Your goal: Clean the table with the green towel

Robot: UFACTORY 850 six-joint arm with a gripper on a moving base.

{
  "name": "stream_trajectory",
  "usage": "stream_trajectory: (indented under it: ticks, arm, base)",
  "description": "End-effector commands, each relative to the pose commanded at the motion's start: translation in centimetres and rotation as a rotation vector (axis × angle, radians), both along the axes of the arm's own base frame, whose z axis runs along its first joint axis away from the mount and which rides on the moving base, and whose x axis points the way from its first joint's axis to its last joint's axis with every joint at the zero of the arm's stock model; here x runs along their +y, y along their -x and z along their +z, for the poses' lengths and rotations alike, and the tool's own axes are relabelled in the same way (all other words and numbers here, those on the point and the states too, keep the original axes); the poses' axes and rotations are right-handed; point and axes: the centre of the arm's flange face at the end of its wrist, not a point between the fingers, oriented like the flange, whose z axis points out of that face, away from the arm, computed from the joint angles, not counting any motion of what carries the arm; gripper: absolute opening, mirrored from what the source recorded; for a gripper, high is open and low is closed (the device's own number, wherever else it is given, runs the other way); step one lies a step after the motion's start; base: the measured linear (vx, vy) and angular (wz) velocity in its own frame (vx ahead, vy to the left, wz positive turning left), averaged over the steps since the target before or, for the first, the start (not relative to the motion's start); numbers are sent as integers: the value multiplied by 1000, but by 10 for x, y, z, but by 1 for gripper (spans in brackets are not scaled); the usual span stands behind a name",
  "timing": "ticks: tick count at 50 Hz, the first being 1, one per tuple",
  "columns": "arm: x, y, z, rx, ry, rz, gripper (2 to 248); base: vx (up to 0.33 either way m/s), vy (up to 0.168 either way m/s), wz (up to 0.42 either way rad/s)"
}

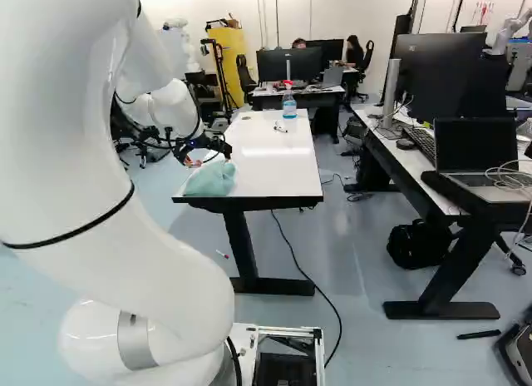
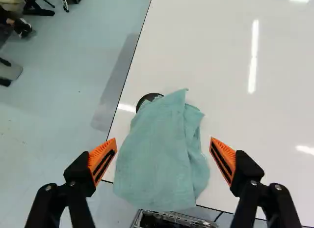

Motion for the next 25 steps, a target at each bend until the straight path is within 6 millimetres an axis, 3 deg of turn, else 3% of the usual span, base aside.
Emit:
stream_trajectory:
  ticks: [25]
  arm:
    - [-5,4,-4,-19,-1,-8,247]
  base:
    - [0,0,0]
